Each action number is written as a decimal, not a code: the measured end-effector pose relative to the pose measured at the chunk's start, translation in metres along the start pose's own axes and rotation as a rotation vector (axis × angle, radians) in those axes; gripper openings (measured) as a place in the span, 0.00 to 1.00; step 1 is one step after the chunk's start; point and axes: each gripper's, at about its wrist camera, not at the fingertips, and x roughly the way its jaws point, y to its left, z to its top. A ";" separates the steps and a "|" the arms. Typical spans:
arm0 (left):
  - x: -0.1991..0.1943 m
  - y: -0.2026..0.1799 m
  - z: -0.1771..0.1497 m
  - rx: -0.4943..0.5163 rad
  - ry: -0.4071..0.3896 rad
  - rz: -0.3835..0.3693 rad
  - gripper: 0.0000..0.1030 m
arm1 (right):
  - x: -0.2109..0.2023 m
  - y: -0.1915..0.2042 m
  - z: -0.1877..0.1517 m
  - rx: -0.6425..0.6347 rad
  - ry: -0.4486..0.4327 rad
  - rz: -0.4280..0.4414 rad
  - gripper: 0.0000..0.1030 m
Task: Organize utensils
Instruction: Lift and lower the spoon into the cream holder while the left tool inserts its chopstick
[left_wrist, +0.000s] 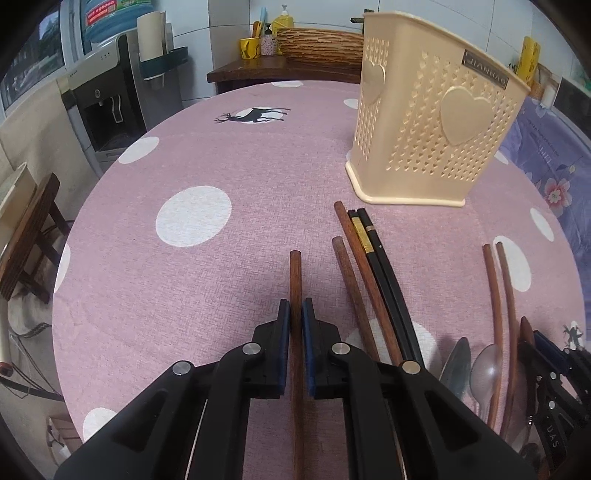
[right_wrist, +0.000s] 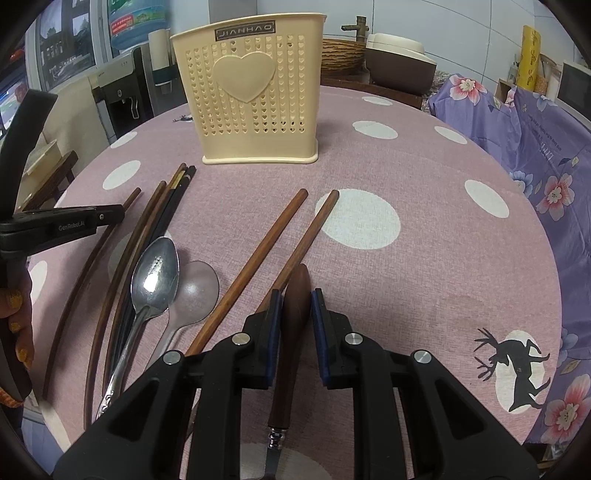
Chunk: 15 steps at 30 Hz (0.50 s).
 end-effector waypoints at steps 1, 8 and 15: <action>-0.004 0.002 0.001 -0.006 -0.012 -0.012 0.08 | -0.003 -0.003 0.001 0.011 -0.010 0.018 0.17; -0.048 0.011 0.018 -0.029 -0.123 -0.094 0.08 | -0.031 -0.015 0.016 0.039 -0.078 0.074 0.16; -0.104 0.024 0.043 -0.043 -0.265 -0.139 0.08 | -0.070 -0.040 0.037 0.088 -0.182 0.139 0.16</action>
